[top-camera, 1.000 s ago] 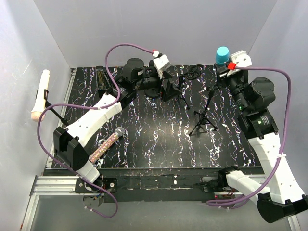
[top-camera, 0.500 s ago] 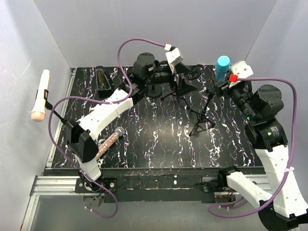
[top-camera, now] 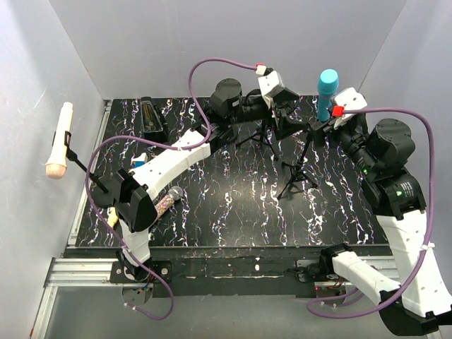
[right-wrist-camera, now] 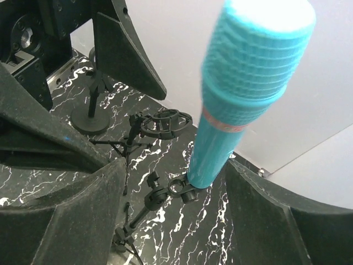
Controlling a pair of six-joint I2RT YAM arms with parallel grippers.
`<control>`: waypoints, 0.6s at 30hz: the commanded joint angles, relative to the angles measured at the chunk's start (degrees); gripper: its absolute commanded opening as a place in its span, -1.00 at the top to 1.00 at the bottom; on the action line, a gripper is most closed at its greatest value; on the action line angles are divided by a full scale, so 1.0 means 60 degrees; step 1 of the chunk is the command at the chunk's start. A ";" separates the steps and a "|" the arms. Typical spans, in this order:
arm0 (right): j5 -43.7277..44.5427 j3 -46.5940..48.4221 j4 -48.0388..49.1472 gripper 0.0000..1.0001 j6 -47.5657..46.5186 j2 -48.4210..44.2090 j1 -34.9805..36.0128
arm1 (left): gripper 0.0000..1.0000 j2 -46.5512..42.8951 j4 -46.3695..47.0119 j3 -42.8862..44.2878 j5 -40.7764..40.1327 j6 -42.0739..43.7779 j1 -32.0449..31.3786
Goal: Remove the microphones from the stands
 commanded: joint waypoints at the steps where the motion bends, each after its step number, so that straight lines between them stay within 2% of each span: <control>1: 0.0276 0.0636 -0.0486 -0.57 -0.0109 -0.0228 -0.0037 | -0.96 -0.0149 0.0427 0.0447 -0.0430 0.0125 0.0009; 9: 0.0585 0.1339 -0.2521 -0.61 -0.0197 -0.0521 -0.0183 | -0.96 0.0143 0.0588 0.1222 -0.0679 0.0415 -0.0005; 13: 0.0073 0.3225 -0.4466 -0.62 0.0315 0.0297 -0.0665 | -0.96 0.0597 0.0705 0.1939 -0.0708 0.0609 -0.0035; 17: -0.0586 0.2983 -0.4239 -0.63 0.0272 0.0461 -0.1440 | -0.96 0.0832 0.0823 0.2365 -0.0490 0.0448 -0.0166; 18: -0.1197 0.2894 -0.4194 -0.63 0.0214 0.0533 -0.1805 | -0.96 0.0905 0.0837 0.2424 -0.0431 0.0448 -0.0254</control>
